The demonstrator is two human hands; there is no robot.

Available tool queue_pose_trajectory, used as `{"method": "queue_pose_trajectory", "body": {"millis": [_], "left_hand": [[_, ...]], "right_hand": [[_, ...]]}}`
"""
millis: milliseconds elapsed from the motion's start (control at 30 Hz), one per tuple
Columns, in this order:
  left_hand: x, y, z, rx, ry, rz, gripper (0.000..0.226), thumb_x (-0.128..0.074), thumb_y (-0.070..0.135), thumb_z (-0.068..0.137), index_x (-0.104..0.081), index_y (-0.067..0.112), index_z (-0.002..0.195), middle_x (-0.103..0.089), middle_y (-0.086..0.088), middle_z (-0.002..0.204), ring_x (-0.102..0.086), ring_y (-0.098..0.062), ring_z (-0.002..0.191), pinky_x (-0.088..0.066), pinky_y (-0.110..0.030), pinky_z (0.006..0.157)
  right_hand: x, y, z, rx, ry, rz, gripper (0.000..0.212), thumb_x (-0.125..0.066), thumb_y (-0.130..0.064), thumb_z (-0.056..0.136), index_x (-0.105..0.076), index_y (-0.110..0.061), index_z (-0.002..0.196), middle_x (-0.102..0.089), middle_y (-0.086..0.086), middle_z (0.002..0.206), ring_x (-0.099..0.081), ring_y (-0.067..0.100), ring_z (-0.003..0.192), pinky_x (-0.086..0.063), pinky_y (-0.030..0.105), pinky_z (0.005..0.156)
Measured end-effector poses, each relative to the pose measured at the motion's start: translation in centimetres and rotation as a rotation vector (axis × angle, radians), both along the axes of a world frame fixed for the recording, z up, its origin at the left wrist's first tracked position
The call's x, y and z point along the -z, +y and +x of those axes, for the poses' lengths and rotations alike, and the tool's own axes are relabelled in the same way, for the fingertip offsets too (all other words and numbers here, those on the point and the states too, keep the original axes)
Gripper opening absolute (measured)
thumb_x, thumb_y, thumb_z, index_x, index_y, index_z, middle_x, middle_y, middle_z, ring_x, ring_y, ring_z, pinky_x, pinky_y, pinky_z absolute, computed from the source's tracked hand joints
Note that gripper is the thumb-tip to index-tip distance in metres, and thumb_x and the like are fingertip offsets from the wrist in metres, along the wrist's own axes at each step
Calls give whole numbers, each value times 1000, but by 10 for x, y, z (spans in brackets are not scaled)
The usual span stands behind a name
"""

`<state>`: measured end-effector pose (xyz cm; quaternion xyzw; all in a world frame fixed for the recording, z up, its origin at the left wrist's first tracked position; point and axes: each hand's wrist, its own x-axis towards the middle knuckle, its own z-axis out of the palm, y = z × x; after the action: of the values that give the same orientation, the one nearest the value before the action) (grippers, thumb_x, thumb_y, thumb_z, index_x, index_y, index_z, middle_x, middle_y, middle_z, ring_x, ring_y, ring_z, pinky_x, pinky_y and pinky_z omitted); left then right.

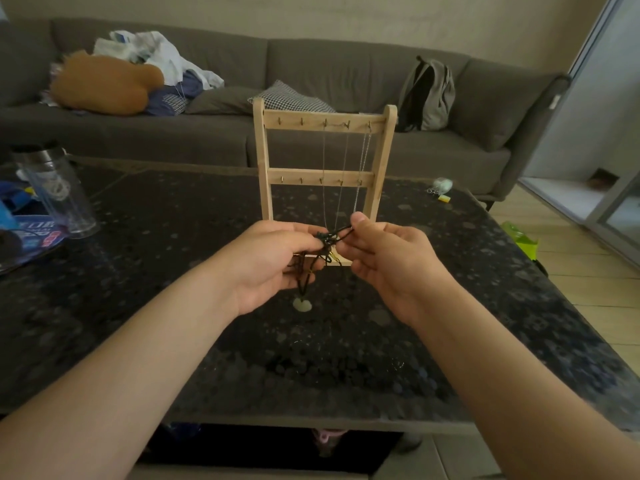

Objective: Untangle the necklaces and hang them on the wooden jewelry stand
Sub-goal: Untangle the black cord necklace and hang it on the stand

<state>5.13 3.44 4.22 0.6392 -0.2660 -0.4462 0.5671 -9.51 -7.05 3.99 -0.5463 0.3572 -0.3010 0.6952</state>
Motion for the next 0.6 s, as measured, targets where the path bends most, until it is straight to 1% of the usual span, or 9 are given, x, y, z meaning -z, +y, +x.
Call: {"method": "queue_pose_trajectory", "body": {"millis": [67, 133, 267, 333, 400, 433, 467, 533, 600], "left_hand": [[-1, 0, 0, 12, 14, 2, 24, -61, 6, 107, -76, 14, 124, -81, -15, 116, -73, -18, 91, -61, -41, 89], [-1, 0, 0, 6, 24, -6, 24, -59, 5, 107, -74, 12, 125, -80, -17, 117, -73, -20, 93, -63, -39, 85], [0, -2, -2, -20, 27, -15, 24, -57, 4, 108, -72, 14, 123, -81, -17, 115, -77, -29, 108, -61, -46, 98], [1, -2, -4, -45, 39, -34, 23, -56, 3, 108, -71, 13, 123, -82, -17, 113, -78, -30, 111, -59, -49, 103], [1, -3, -4, -66, 55, -58, 24, -56, 4, 108, -70, 14, 125, -82, -16, 112, -78, -27, 110, -58, -48, 104], [1, -3, -4, -75, 65, -70, 24, -57, 4, 108, -71, 14, 125, -82, -15, 111, -79, -26, 107, -57, -47, 105], [1, -3, -4, -85, 73, -79, 24, -59, 5, 107, -71, 15, 124, -83, -14, 109, -79, -25, 105, -57, -47, 105], [0, -2, -2, -90, 80, -87, 23, -64, 6, 105, -72, 17, 124, -83, -13, 108, -78, -24, 105, -56, -47, 104], [-1, -1, 0, -70, 93, -82, 25, -68, 8, 103, -72, 16, 126, -82, -15, 113, -76, -27, 110, -58, -46, 102]], "right_hand": [[1, 1, 1, 3, 17, 13, 26, -65, -34, 107, -72, -12, 95, -75, -3, 74, -76, 10, 75, -58, 26, 68], [1, 0, 3, -1, 17, 34, 26, -61, -37, 109, -69, -15, 97, -69, -6, 68, -73, 12, 76, -57, 29, 70], [2, -1, 7, -12, -23, 125, 23, -59, -35, 110, -65, -13, 111, -61, -8, 59, -70, 17, 78, -56, 33, 74], [2, -1, 8, -14, -34, 161, 23, -66, -32, 107, -66, -12, 117, -65, -4, 68, -67, 16, 78, -56, 33, 73], [1, -2, 6, -66, -12, 149, 22, -73, -24, 101, -69, -13, 120, -67, 4, 92, -63, 16, 81, -54, 32, 72], [1, -3, 5, -92, 5, 132, 22, -74, -19, 99, -70, -15, 120, -66, 6, 97, -63, 17, 83, -53, 31, 72], [1, -3, 3, -103, 18, 119, 23, -73, -14, 97, -71, -17, 120, -65, 6, 96, -63, 17, 84, -52, 32, 72], [1, -3, 2, -88, 31, 78, 19, -70, -10, 98, -71, -19, 114, -65, 1, 84, -65, 17, 82, -51, 31, 71], [2, -4, 1, -66, 12, -12, 14, -67, -8, 100, -68, -22, 98, -67, -2, 80, -70, 15, 77, -52, 29, 69]]}}
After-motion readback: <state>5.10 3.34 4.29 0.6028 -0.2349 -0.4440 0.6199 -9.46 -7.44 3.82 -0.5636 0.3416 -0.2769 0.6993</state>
